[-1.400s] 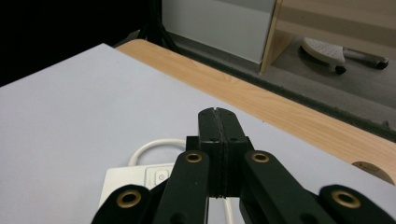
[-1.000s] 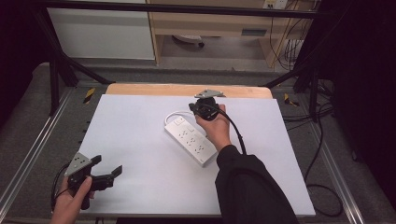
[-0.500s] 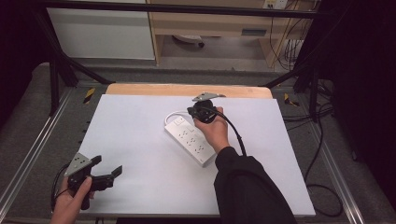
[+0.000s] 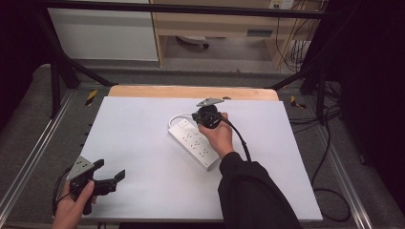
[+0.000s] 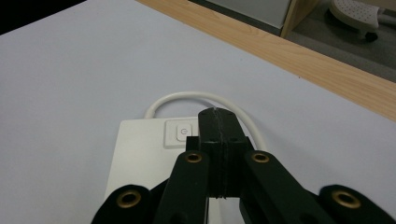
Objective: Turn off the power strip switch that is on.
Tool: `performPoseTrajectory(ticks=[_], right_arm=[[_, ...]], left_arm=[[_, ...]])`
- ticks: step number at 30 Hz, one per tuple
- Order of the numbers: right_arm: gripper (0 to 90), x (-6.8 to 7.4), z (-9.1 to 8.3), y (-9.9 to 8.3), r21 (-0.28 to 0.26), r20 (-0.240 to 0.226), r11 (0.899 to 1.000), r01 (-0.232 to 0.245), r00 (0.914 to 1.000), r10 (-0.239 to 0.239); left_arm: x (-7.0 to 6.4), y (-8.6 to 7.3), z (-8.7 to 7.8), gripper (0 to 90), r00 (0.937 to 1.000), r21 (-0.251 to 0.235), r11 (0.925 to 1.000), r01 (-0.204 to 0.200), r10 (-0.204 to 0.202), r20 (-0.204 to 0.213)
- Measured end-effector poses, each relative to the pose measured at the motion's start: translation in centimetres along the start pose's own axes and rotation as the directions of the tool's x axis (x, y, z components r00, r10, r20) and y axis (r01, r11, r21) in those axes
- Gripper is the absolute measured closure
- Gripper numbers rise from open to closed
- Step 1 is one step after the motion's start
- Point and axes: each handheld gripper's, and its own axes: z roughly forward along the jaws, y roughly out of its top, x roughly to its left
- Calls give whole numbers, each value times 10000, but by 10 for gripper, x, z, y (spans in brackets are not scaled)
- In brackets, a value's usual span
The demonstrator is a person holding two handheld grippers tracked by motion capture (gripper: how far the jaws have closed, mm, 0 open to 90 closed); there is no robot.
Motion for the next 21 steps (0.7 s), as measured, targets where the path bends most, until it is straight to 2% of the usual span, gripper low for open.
performPoseTrajectory(ticks=[12,21], right_arm=[[900,-5,4,-15,17,7,9997,-245,9997,245],[900,-5,6,-20,17,55,9991,-419,9991,419]], left_arm=[[-1,0,1,61,10000,57,10000,-12,12,32],[-1,0,1,61,10000,67,10000,-20,20,41]])
